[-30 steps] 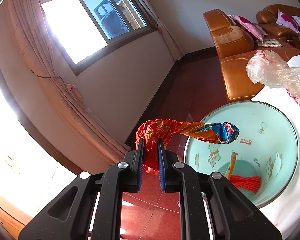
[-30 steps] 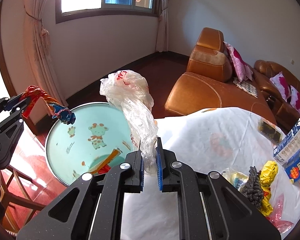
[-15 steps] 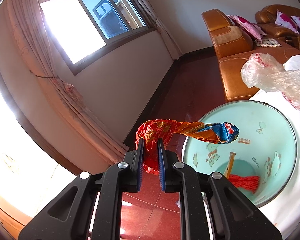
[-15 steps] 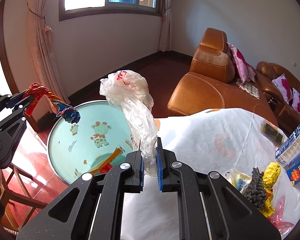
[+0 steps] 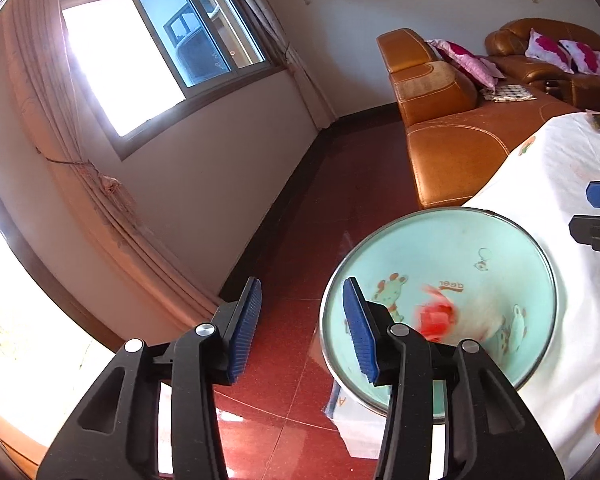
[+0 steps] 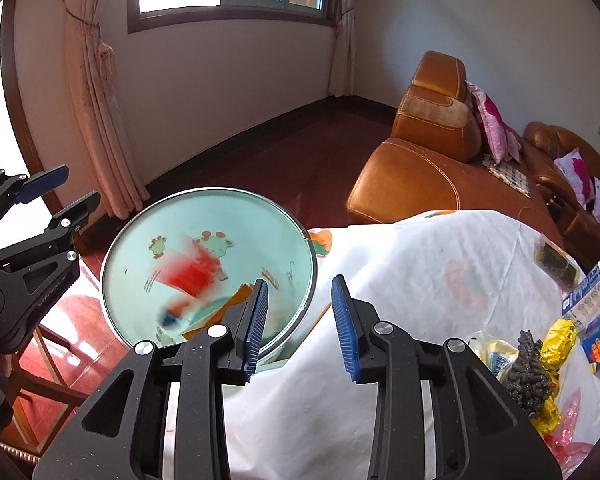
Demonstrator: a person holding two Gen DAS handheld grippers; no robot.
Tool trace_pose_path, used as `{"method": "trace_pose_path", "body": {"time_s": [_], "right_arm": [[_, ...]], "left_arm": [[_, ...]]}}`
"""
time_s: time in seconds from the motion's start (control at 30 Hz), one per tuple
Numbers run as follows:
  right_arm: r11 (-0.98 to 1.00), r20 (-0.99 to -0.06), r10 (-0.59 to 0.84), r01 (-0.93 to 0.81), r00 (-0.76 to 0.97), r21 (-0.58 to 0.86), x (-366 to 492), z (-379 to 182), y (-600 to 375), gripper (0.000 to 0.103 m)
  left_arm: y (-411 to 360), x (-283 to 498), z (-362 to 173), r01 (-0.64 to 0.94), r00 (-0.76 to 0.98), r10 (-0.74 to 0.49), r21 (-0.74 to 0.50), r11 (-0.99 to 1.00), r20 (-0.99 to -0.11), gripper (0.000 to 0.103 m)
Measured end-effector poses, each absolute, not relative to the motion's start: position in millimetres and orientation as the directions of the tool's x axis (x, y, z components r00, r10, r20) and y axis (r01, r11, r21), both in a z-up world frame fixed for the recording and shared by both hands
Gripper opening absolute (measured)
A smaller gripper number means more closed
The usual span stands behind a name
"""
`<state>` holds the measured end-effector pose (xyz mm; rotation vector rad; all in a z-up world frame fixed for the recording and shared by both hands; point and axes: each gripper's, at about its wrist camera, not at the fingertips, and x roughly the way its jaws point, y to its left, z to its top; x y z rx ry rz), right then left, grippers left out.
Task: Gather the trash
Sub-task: 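Carry both items over the blue bin and open both grippers to drop them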
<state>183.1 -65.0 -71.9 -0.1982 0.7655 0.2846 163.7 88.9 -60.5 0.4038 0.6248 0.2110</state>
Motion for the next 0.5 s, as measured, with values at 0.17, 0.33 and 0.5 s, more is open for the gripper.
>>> {"method": "trace_pose_path", "body": {"time_s": [0.17, 0.33, 0.5], "right_arm": [[0.949, -0.700, 0.175, -0.309, 0.692, -0.069, 180, -71, -71, 0.038], [0.956, -0.689, 0.160, -0.285, 0.706, -0.069, 174, -63, -80, 0.040], [0.965, -0.673, 0.148, -0.255, 0.725, -0.062, 165, -54, -96, 0.041]], "left_arm": [[86, 163, -61, -0.070, 0.794, 0.312, 0.432, 0.899, -0.521, 0.047], [83, 161, -61, -0.064, 0.796, 0.309, 0.435, 0.898, -0.520, 0.048], [75, 158, -57, -0.053, 0.801, 0.300, 0.438, 0.897, -0.518, 0.049]]}}
